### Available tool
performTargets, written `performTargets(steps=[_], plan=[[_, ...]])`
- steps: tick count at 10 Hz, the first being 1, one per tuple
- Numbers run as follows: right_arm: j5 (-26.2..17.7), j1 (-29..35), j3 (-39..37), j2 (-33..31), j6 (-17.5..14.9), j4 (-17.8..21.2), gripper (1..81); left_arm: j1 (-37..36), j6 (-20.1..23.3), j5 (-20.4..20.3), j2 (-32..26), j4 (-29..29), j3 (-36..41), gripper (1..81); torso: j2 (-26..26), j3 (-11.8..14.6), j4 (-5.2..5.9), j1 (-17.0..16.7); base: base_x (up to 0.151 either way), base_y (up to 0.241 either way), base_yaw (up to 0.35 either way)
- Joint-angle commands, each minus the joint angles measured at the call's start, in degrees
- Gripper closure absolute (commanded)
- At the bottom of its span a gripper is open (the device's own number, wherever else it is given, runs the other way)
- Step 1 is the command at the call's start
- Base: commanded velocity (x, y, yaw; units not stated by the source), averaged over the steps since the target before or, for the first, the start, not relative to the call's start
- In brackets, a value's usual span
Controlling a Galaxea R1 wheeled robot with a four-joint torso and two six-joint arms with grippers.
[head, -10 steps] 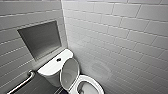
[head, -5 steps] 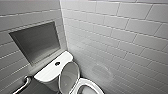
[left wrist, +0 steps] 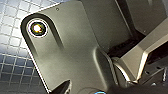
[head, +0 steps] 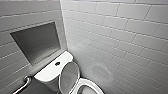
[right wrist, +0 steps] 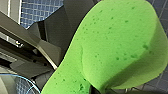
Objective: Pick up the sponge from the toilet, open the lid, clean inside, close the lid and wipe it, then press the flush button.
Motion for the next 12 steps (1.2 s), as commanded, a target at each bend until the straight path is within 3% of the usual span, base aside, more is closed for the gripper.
performTargets(steps=[1,3,7,8,9,11,12], plan=[[-5.4,-0.2,-0.2,-0.5,0.3,-1.9,81.1,0.4,-0.2,2.1,3.4,-2.6,-5.4,1.0,0.0,0.0,0.0,0.0,0.0,0.0,0.0],[-10.1,-0.3,-0.2,1.4,-0.1,-1.1,81.1,1.0,-0.2,1.6,4.0,-5.9,-6.6,1.0,0.0,0.0,0.0,0.0,0.0,0.0,0.0],[-12.6,-0.2,0.2,1.7,0.3,-1.3,81.1,1.5,1.6,2.2,7.1,-11.6,-12.4,1.0,0.0,0.0,0.0,0.0,0.0,0.0,0.0],[-13.2,0.1,0.4,1.9,0.3,-1.9,81.1,1.7,4.7,2.0,7.4,-11.9,-12.7,1.0,0.0,0.0,0.0,0.0,0.0,0.0,0.0],[-13.3,-0.1,0.4,1.9,0.3,-1.6,81.1,1.8,10.3,2.1,7.7,-16.0,-13.2,1.0,0.0,0.0,0.0,0.0,0.0,0.0,0.0],[-14.8,-0.7,0.8,2.1,0.4,-1.2,81.1,1.6,25.4,-0.3,8.8,-27.7,-17.2,1.0,0.0,0.0,0.0,0.0,0.0,0.0,0.0],[-18.9,-0.5,1.1,2.6,0.0,-0.9,81.1,1.6,33.5,-1.9,9.7,-34.1,-19.8,1.0,0.0,0.0,0.0,0.0,0.0,0.0,0.0]])
